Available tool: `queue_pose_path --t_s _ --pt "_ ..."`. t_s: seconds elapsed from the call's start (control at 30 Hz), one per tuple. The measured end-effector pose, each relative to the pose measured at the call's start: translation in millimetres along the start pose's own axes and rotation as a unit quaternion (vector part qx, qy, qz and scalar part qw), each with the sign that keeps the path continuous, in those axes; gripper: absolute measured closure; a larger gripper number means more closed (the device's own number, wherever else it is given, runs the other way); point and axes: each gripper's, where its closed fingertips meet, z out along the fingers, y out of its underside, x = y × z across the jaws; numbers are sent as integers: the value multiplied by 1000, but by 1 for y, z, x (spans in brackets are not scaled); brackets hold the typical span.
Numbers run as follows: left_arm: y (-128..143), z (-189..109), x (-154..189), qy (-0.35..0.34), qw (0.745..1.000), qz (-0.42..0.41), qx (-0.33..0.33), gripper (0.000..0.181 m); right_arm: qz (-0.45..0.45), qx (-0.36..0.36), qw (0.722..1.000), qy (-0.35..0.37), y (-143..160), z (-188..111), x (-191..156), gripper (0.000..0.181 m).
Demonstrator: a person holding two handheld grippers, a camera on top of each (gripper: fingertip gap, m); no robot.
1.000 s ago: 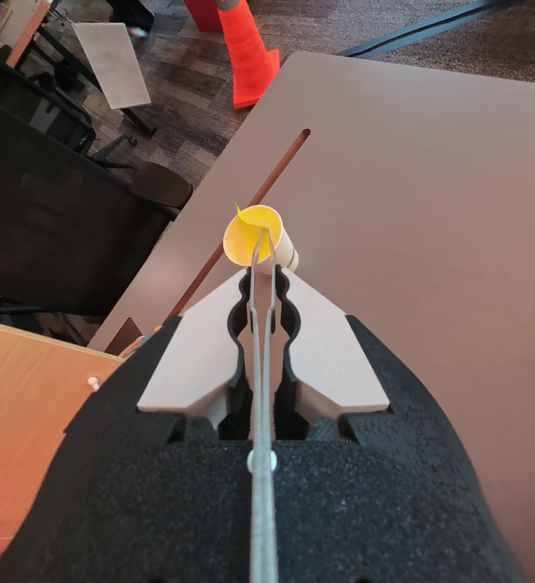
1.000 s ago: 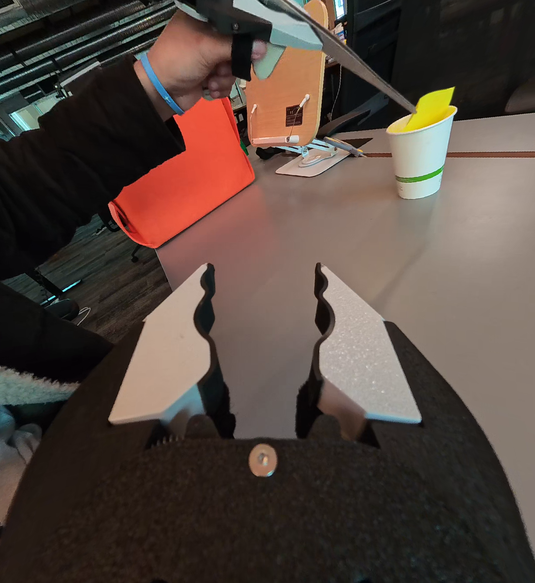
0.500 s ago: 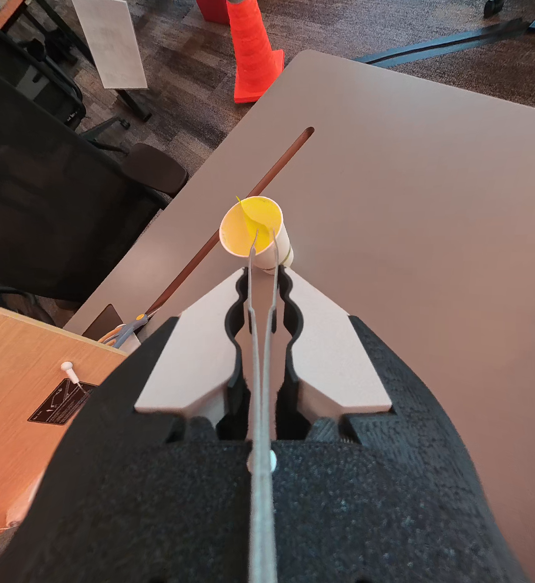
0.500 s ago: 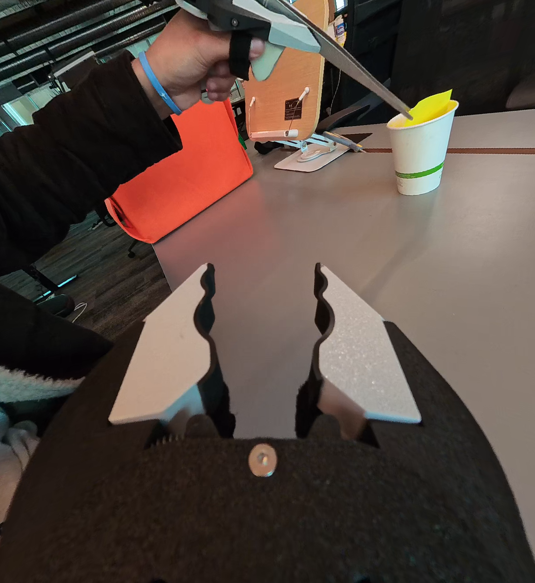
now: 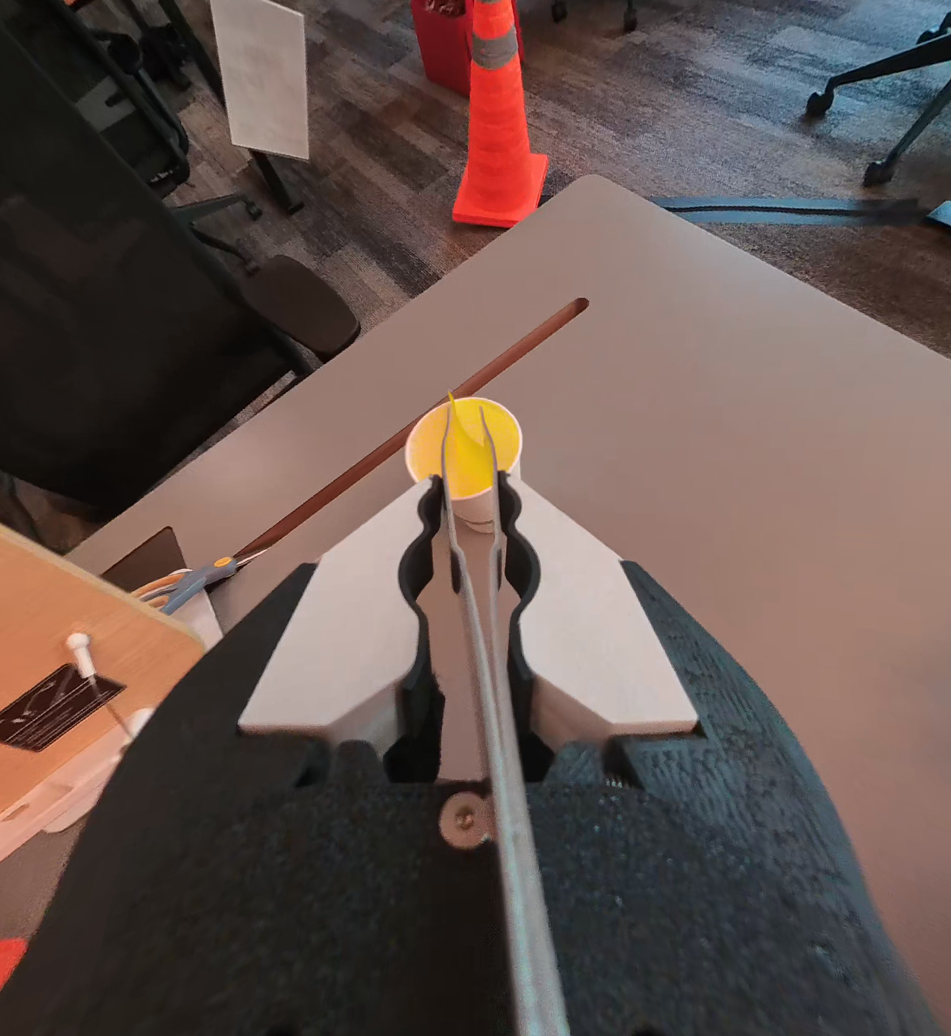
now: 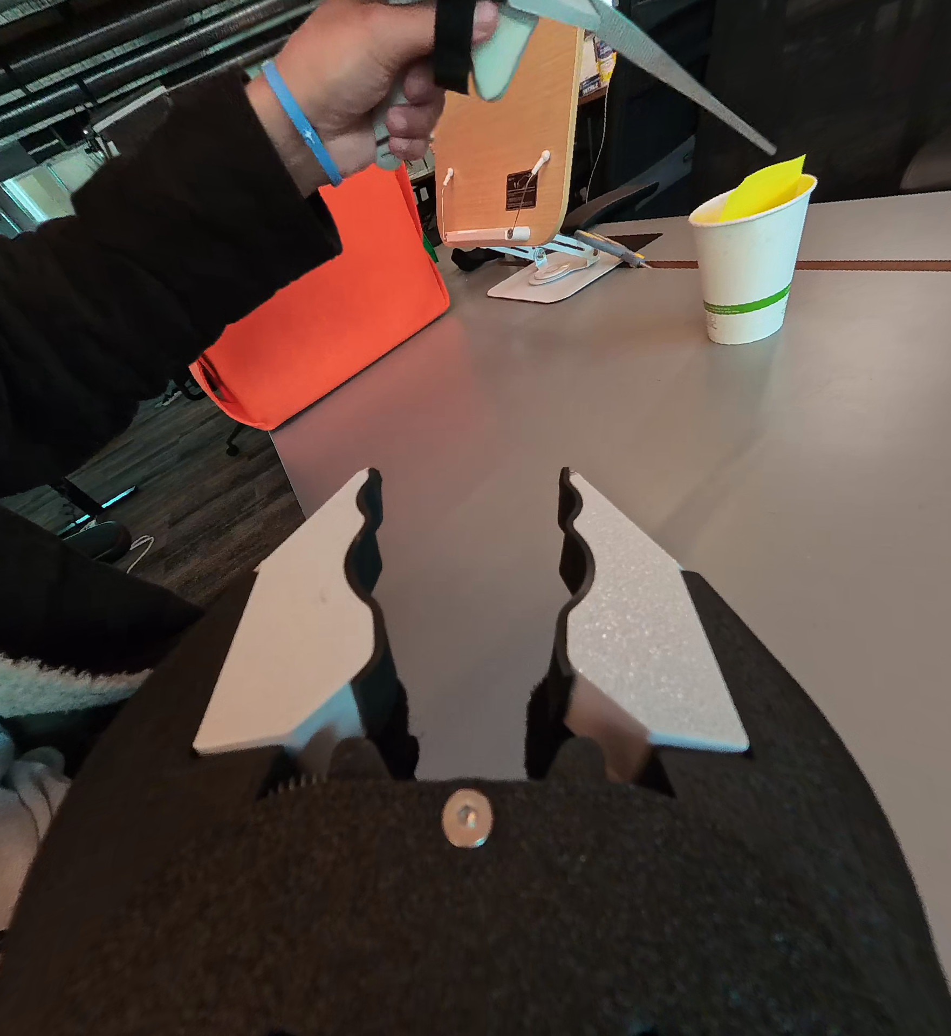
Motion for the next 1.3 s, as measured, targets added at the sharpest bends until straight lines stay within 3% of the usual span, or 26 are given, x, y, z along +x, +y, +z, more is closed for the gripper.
queue_pose_path --t_s 0.3,0.53,0.63,0.8,0.9,1.3 --pt "16 24 -6 -22 999 17 -27 170 3 4 1000 2 -2 -3 3 119" --pt "40 40 -5 -4 999 -20 -40 170 1 1 1000 1 -1 -2 2 119" --pt "26 29 0 3 1000 -17 3 170 6 1 1000 3 0 -2 4 119" --pt "1 -3 -18 -44 998 1 39 170 4 -1 1000 1 1 -1 3 119" --pt "9 -5 -31 -58 998 -7 22 170 1 -3 1000 1 1 -1 2 119" --pt "49 30 -16 -25 999 -22 -23 170 6 -3 1000 3 2 -1 4 120"
